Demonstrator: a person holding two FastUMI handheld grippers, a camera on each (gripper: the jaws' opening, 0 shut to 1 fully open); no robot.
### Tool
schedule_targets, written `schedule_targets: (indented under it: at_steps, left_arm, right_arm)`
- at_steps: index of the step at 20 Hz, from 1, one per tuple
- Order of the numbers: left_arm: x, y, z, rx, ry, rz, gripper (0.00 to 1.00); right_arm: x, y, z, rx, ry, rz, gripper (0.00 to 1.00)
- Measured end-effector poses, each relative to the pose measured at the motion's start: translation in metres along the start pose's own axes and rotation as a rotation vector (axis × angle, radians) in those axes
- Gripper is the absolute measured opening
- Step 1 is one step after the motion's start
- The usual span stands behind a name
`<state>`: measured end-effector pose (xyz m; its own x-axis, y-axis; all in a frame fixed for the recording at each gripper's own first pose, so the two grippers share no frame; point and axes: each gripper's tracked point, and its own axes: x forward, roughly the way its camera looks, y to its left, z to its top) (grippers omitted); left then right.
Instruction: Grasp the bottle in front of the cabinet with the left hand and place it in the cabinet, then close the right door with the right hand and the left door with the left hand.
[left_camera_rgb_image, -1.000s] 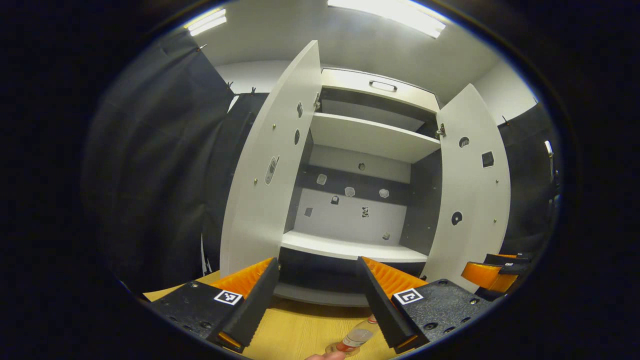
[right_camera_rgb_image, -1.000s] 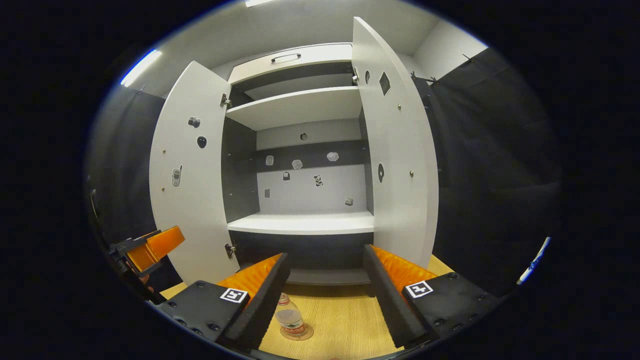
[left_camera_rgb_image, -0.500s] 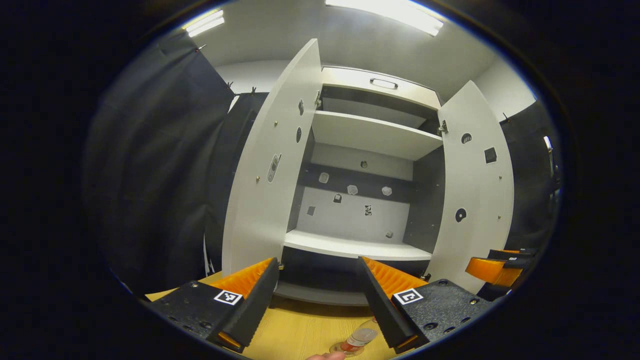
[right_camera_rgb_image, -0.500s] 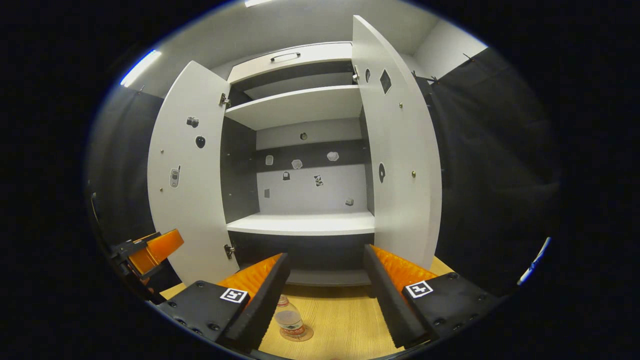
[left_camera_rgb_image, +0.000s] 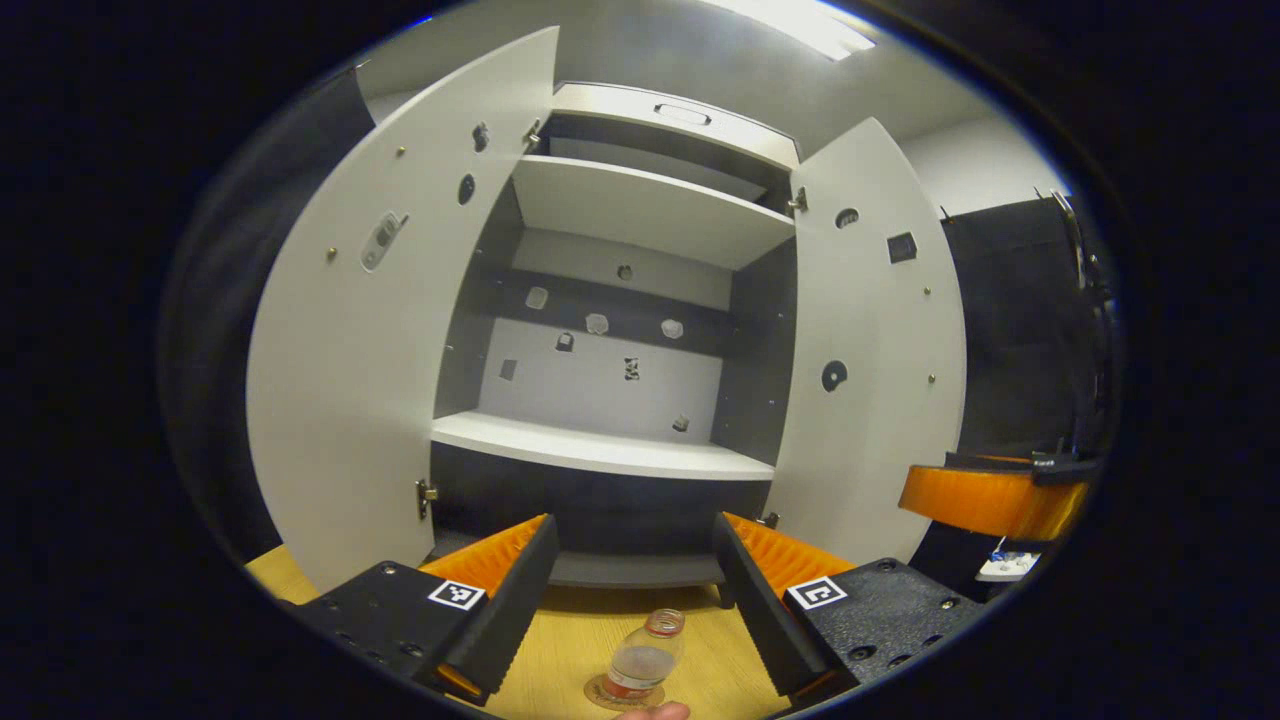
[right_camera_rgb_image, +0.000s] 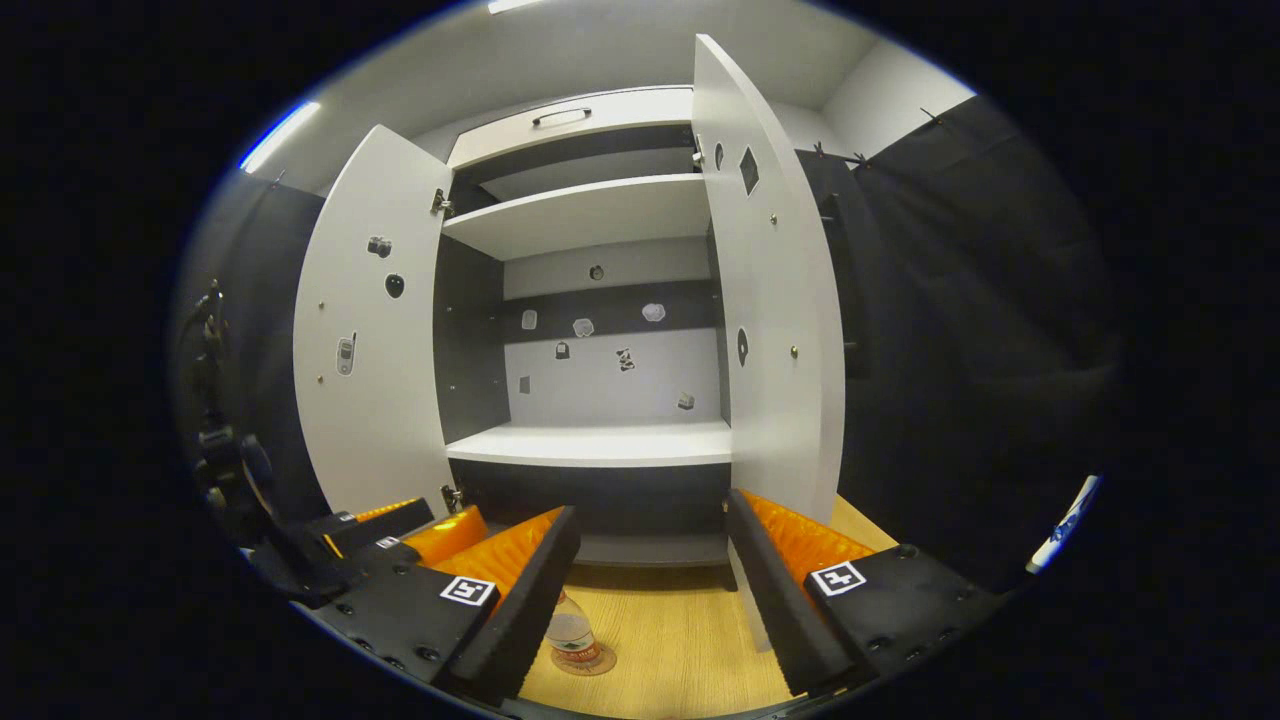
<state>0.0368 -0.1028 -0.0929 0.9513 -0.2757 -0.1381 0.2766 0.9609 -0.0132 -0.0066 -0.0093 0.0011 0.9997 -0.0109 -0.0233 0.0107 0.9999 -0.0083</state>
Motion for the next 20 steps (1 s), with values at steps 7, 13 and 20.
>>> schedule_targets:
  at_steps: [7,13,20]
  left_arm:
    - [0.021,-0.014,-0.122,0.068,0.143,0.021,0.95]
    - [0.023,-0.005,-0.197,0.064,0.23,0.068,0.95]
    - [0.015,0.002,-0.211,0.063,0.265,0.08,0.75]
  right_arm:
    - [-0.014,-0.024,0.001,-0.013,0.0,-0.042,0.98]
    - [-0.017,-0.035,-0.001,-0.025,0.004,-0.053,0.98]
    - [-0.019,-0.037,-0.002,-0.029,0.004,-0.045,0.98]
